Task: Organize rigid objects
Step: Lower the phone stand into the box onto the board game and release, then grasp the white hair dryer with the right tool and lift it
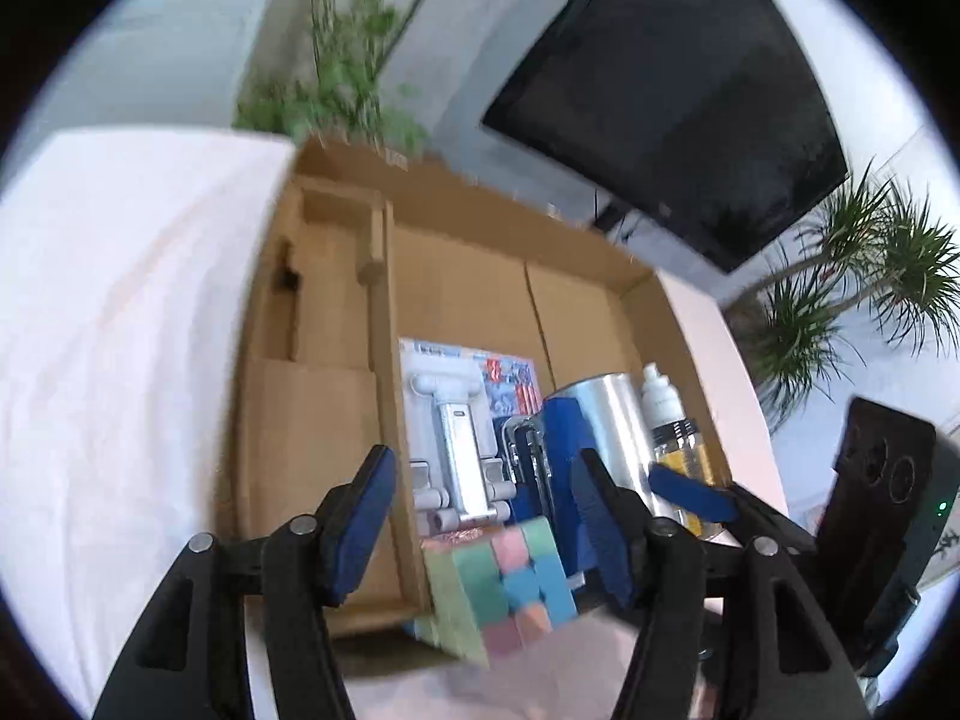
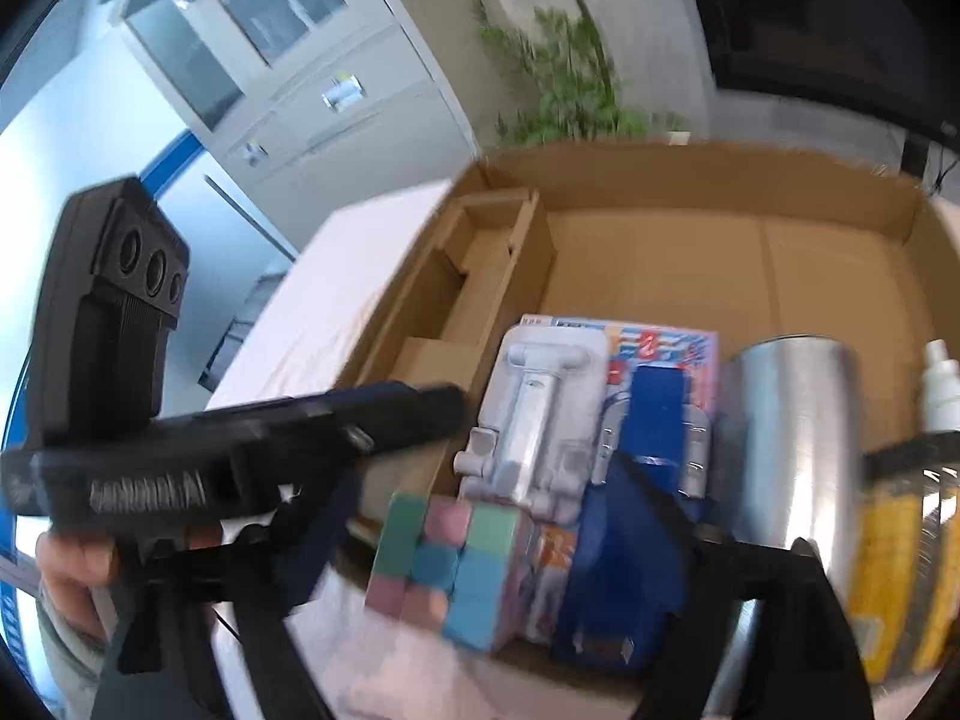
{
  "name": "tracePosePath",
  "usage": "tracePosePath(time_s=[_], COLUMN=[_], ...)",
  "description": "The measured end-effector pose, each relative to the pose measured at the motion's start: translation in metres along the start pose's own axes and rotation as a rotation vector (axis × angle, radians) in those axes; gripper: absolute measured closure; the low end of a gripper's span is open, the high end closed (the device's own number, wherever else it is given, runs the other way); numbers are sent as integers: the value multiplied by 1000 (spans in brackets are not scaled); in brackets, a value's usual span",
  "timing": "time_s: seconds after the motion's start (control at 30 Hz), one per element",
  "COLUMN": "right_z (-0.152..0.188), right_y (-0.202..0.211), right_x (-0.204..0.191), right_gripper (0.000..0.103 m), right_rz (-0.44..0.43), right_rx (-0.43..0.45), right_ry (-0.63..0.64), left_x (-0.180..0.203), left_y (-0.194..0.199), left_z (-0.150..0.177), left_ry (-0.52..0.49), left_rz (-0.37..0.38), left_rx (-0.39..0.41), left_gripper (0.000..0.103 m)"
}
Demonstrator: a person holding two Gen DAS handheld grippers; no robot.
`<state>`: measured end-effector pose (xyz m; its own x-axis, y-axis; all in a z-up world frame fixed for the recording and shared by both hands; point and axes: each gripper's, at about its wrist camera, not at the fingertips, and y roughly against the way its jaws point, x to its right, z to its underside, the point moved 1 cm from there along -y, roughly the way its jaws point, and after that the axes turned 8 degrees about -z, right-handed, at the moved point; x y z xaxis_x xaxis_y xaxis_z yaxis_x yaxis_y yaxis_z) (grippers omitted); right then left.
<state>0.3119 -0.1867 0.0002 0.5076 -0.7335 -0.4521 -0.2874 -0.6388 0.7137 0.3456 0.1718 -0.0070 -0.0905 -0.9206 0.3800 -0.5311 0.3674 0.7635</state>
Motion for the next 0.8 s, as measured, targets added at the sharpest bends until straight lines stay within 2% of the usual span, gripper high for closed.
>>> tracePosePath(time_s=[0.1, 0.17, 0.27, 0.33, 0.37, 0.4, 0.47, 0.57, 0.67, 0.77, 0.8], right_z=[20, 38, 66, 88, 102, 120, 156, 200, 237, 258, 264], right_y=[42, 59, 68, 71, 72, 71, 67, 57, 44, 28, 23], right_x=[-7, -12, -21, -26, -30, -35, -41, -53, -77, -93, -94], right_gripper=[0, 0, 1, 1, 1, 1, 1, 1, 6, 28, 43], right_rz=[13, 39, 69, 48, 27, 11, -25, -131, -180, -187, -176], right_rx=[76, 95, 84, 76, 62, 38, -28, -142, -219, -280, -299], right_ry=[51, 88, 129, 136, 151, 171, 184, 174, 244, 292, 306], left_x=[7, 11, 8, 9, 10, 10, 6, -7, -18, -17, -15], left_y=[34, 45, 51, 57, 61, 64, 65, 63, 55, 45, 40], left_z=[20, 37, 63, 84, 98, 116, 149, 191, 235, 261, 265], left_ry=[-54, -91, -78, -81, -82, -78, -48, 45, 165, 233, 251], left_rz=[-79, -107, -150, -168, -190, -220, -252, -205, -111, -17, 7], left_rx=[103, 129, 134, 165, 184, 186, 138, 36, -71, -124, -140], left_gripper=[35, 35, 35, 34, 30, 19, 18, 18, 19, 27, 36])
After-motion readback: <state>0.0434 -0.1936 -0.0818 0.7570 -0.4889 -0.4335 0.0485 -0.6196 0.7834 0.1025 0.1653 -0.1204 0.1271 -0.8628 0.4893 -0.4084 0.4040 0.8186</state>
